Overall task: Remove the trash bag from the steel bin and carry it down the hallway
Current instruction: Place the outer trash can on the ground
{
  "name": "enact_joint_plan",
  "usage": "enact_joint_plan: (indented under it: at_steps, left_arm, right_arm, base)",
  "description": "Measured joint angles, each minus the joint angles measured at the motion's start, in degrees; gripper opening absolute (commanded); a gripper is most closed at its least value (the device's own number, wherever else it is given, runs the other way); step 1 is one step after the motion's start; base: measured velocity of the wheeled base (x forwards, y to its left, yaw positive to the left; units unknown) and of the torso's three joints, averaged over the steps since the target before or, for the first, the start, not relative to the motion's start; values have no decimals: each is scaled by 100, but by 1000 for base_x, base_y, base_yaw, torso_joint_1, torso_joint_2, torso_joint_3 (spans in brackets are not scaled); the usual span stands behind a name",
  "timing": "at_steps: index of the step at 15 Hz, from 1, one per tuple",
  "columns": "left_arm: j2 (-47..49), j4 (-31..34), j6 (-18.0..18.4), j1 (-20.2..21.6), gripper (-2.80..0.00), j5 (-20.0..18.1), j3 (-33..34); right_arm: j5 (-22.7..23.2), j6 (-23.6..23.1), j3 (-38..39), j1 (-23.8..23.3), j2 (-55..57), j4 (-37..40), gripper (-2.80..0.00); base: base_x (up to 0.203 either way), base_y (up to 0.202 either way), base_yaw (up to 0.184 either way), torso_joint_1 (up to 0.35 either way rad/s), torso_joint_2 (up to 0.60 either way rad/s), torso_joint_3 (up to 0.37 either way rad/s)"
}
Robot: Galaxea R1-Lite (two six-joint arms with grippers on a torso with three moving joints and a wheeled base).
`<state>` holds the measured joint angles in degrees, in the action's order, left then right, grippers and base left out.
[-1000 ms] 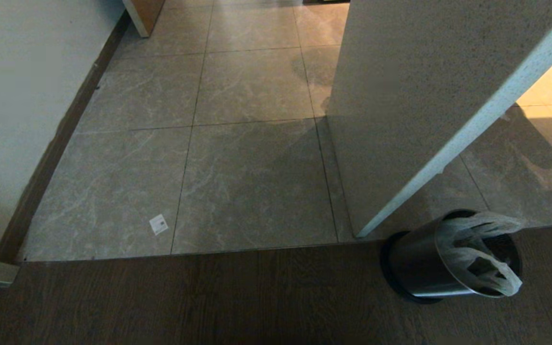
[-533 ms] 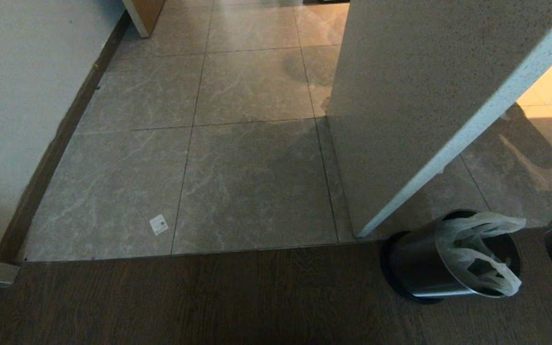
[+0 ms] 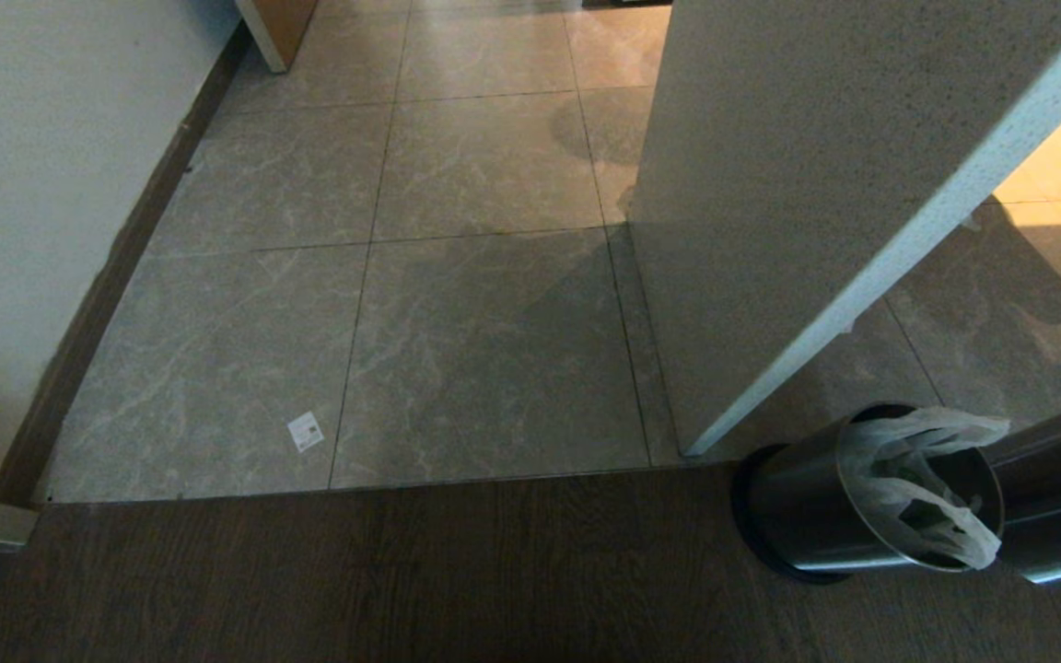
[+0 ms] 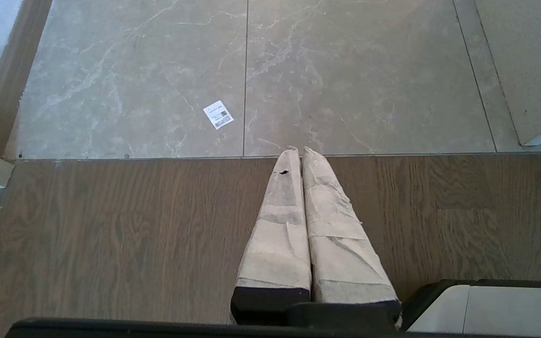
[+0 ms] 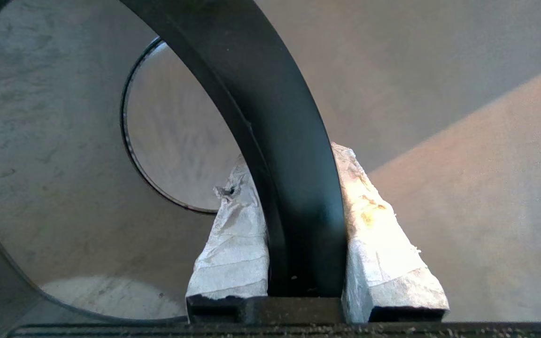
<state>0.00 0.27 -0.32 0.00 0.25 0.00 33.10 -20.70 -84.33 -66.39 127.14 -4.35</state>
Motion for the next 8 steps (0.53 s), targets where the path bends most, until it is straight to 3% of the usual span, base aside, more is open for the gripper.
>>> enact_joint_plan:
  at_steps: [3,8]
  left_arm:
    - [0,-2,2,0,-280,-1,0]
    - [0,-2,-1,0,-280,-2,0]
  right_arm:
    - [-11,-407,-23,85,391,188,-280]
    - [5,-416,-178,236,809,258,-280]
  base:
    - [0,0,0,0,0,0]
    - [0,0,0,0,0,0]
